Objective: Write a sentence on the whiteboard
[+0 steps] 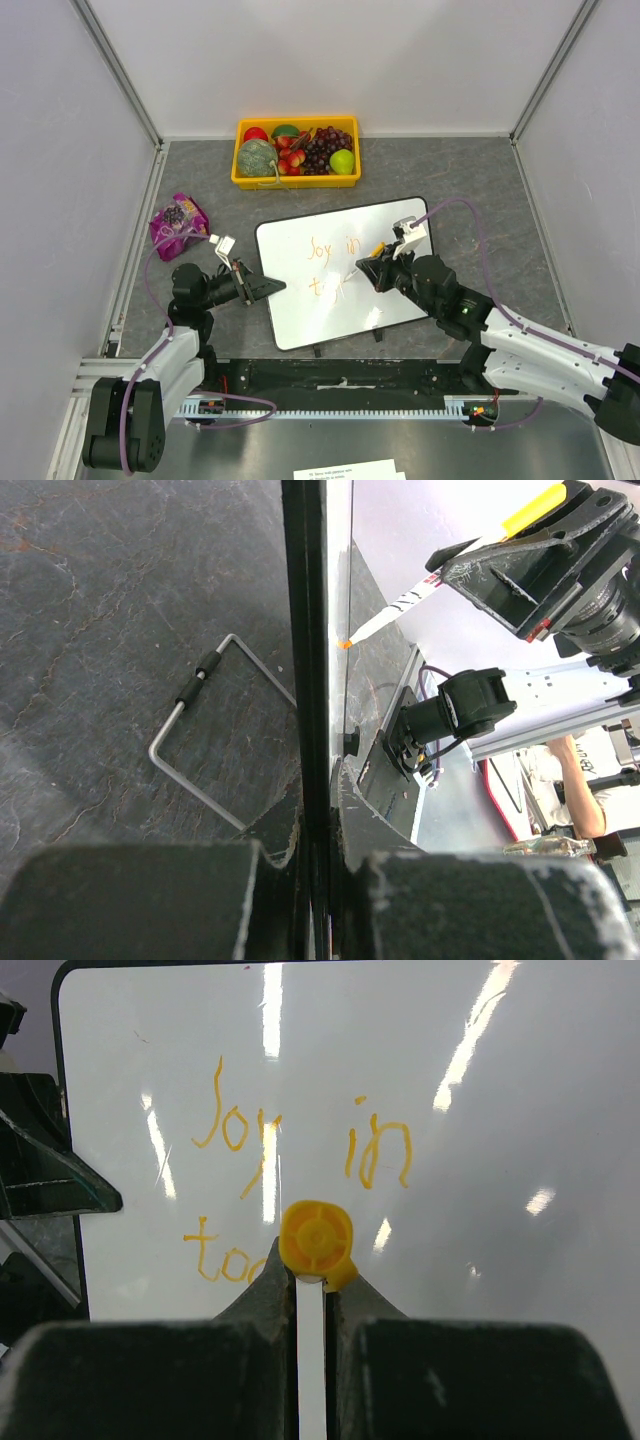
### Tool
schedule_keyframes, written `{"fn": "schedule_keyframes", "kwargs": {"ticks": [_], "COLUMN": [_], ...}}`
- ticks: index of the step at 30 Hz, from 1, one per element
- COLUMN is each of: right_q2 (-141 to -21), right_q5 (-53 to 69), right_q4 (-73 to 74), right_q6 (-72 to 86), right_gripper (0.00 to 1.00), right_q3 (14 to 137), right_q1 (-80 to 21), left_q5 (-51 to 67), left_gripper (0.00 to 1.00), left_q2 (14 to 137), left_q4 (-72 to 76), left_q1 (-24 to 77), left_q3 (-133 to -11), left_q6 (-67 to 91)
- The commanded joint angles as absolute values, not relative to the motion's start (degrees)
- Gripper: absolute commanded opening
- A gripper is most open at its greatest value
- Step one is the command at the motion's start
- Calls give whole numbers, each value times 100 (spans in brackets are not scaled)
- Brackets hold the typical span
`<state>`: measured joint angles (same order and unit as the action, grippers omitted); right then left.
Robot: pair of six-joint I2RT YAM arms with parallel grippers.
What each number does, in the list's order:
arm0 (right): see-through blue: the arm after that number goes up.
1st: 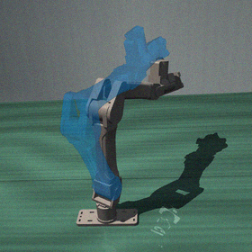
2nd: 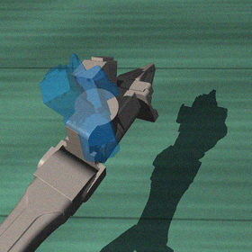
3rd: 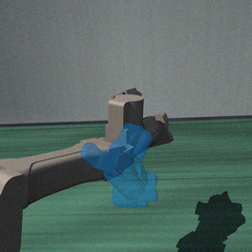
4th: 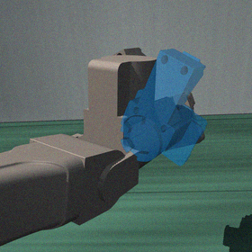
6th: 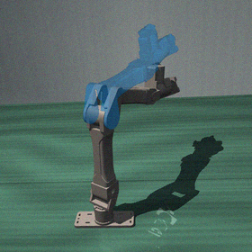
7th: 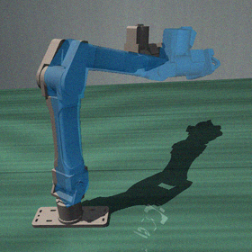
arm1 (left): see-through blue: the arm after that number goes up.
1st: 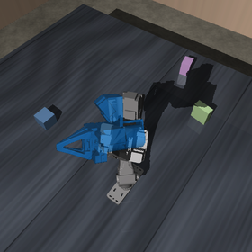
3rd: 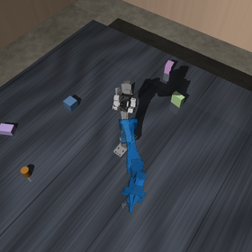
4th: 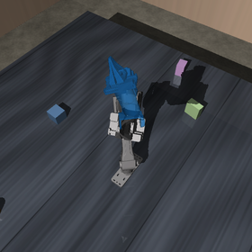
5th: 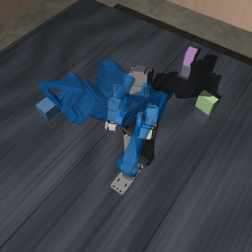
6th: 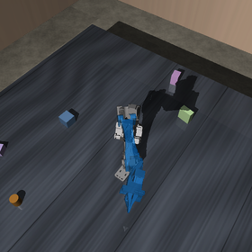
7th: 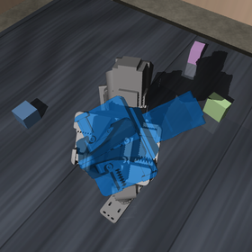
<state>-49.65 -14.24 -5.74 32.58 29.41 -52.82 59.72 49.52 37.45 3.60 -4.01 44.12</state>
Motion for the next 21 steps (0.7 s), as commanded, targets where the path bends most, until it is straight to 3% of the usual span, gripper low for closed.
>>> {"fn": "schedule_keyframes", "kwargs": {"ticks": [1, 21], "right_q2": [-4957, -5133], "right_q5": [-1714, -1415], "right_q4": [-457, -932], "right_q6": [3182, 3331], "right_gripper": [0, 0], "right_q3": [2970, 3129], "right_q1": [-5186, -5168], "left_q5": [5985, 5985], "left_gripper": [2, 2], "left_q2": [4992, 4975], "left_q4": [3806, 3806], "left_q1": [369, 369], "left_q3": [-290, -290], "left_q6": [3858, 3858]}}
